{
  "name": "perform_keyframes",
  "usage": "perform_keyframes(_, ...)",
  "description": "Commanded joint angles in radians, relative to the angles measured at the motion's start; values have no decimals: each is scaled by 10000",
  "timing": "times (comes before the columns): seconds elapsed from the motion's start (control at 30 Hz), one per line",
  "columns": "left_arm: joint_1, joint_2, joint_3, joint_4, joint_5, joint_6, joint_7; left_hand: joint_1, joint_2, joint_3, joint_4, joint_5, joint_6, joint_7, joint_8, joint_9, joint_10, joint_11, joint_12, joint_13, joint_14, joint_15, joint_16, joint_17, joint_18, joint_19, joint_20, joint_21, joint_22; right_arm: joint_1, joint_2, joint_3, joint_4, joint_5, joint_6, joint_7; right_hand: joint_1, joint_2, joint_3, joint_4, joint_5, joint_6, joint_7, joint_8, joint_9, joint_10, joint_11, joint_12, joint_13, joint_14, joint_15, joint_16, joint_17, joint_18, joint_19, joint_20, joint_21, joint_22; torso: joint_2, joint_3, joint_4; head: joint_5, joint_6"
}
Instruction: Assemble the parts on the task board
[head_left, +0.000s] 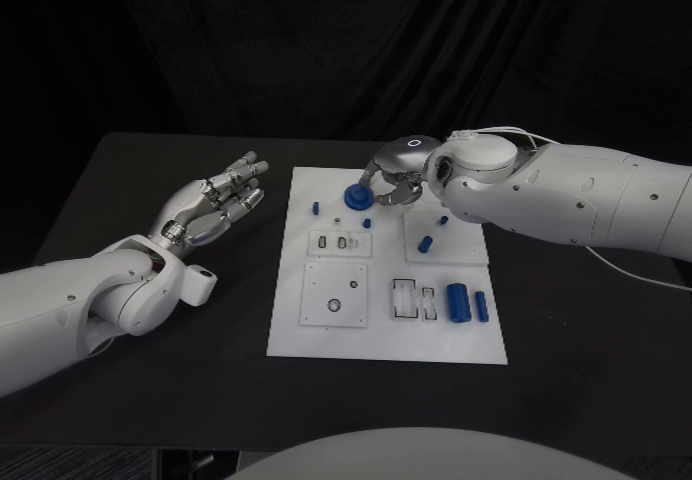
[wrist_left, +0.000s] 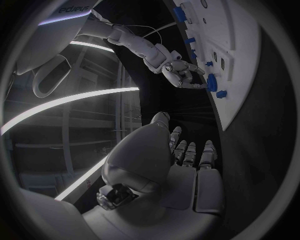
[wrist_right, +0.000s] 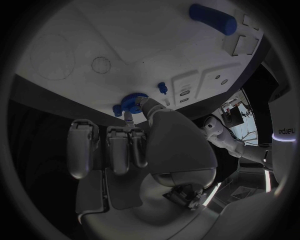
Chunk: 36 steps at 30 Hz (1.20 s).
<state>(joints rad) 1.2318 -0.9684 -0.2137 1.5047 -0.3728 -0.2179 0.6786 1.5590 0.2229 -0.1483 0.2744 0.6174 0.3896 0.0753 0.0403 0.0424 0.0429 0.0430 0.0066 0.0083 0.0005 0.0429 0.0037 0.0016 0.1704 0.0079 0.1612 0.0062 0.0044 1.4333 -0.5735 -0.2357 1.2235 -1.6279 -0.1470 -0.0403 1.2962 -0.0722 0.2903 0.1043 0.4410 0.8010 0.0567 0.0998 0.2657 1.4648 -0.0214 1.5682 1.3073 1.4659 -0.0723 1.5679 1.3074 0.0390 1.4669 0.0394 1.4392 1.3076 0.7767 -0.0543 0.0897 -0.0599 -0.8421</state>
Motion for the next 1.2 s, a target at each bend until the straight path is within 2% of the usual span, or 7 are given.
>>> perform_keyframes(0.03,20,12,8,13,-45,131,1143,100,14,78,5,20,41,55,37,9,26,93,27,14,-5,78,-37,-16,102,-1,61,2,9,-64,-10,-10,-20,-61,390,-123,-77,2,87,2,34,421,53,151,36,1060,11,26,2635,1049,-1,29,2634,-38,172,10,-57,2163,8,6,9,3,6)
perform_keyframes(0.3,20,-17,8,35,-45,121,1147,102,13,85,3,21,59,64,39,11,45,104,31,18,-5,83,-37,-16,102,-2,65,1,8,-93,-116,-10,6,-61,210,-201,-117,5,113,-75,16,1151,96,365,133,1060,54,26,2635,1049,42,29,2634,-37,179,54,-65,2164,1,-16,34,-25,51)
perform_keyframes(0.57,20,-141,8,90,-45,78,1146,102,13,85,3,21,59,64,39,11,45,104,31,18,-5,83,-37,-16,102,-2,65,1,8,-67,-566,-9,231,-61,-609,-323,-178,-49,41,-93,7,1215,105,374,195,1060,57,26,2635,1049,44,29,2634,-33,178,59,-77,2160,1,-15,31,-30,131)
perform_keyframes(0.7,20,-192,8,113,-45,58,1144,102,13,85,3,21,59,64,39,11,45,104,31,18,-5,83,-37,-16,102,-2,65,1,8,92,-1043,-9,589,-61,-896,-456,-252,-83,26,-43,23,850,108,116,118,1060,57,26,2635,1049,45,29,2634,-28,171,62,-100,2153,2,-14,30,-57,146)
perform_keyframes(0.93,20,-226,8,150,-45,43,1146,106,9,101,0,33,67,74,41,12,58,115,35,21,-5,88,-37,-16,102,0,72,3,9,430,-2346,-12,1729,-61,-1114,-806,-356,-102,-6,53,18,816,119,59,95,1060,69,26,2635,1049,50,29,2634,-27,171,67,-106,2151,1,-10,19,-85,190)
perform_keyframes(1.13,20,-244,8,175,-44,25,1148,108,6,105,-1,38,84,76,43,14,61,117,35,21,-5,88,-37,-16,103,0,73,3,9,536,-3419,-38,2408,-61,-1174,-1035,-471,-185,-51,202,24,658,110,-102,5,1060,65,26,2635,1049,35,29,2634,-45,227,61,-33,2176,-35,2,-99,3,165)
perform_keyframes(1.2,19,-239,8,174,-44,25,1149,108,6,105,-1,38,84,76,43,14,61,117,35,21,-5,88,-37,-16,103,0,73,3,9,546,-3666,-61,2453,-61,-1174,-1069,-548,-270,-105,397,22,58,68,-371,-213,1060,29,26,2635,1049,-4,29,2634,-43,235,31,-45,2174,-47,4,-134,45,141)
